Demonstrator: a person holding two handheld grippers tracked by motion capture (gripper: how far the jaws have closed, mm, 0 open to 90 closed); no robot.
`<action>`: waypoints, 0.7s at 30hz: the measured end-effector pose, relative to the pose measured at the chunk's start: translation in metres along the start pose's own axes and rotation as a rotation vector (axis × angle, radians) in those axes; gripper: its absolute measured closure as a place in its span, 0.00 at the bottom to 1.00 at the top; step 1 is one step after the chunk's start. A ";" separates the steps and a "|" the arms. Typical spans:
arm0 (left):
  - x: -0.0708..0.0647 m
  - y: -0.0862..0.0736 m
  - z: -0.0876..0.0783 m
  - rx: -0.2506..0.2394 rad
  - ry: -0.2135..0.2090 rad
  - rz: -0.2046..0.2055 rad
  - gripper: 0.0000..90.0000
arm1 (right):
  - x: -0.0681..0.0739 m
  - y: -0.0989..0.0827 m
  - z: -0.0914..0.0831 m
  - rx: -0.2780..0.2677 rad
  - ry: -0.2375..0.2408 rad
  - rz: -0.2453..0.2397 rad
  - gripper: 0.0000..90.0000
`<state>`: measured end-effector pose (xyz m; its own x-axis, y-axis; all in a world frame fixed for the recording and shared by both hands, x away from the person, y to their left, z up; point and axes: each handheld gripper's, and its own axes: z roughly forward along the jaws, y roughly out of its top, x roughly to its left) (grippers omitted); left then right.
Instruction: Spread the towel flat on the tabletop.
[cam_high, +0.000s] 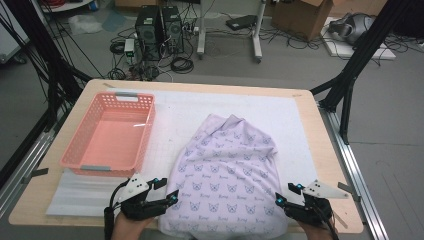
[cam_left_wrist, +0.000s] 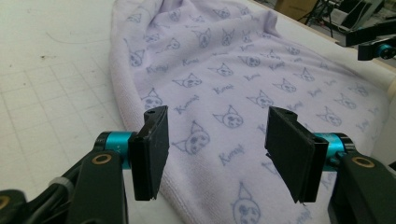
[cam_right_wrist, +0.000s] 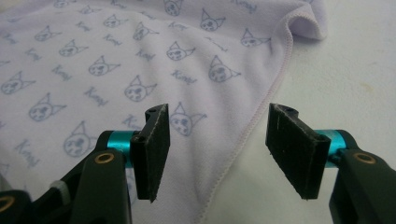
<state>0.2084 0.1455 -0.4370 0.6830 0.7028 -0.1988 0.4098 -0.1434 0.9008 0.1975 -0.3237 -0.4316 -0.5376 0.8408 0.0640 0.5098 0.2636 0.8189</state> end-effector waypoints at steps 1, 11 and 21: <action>0.001 0.001 0.002 0.000 -0.001 -0.007 0.45 | -0.001 0.000 0.001 0.000 -0.002 0.004 0.44; 0.015 0.019 0.032 0.047 0.067 -0.022 0.47 | -0.018 -0.005 0.007 0.025 -0.024 0.062 0.49; 0.035 0.023 0.074 0.203 0.133 -0.057 0.49 | -0.008 -0.004 0.026 0.101 -0.006 -0.008 0.62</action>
<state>0.2863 0.1147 -0.4523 0.5753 0.7975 -0.1820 0.5676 -0.2289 0.7909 0.2167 -0.3190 -0.4503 -0.5381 0.8412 0.0539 0.5708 0.3165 0.7576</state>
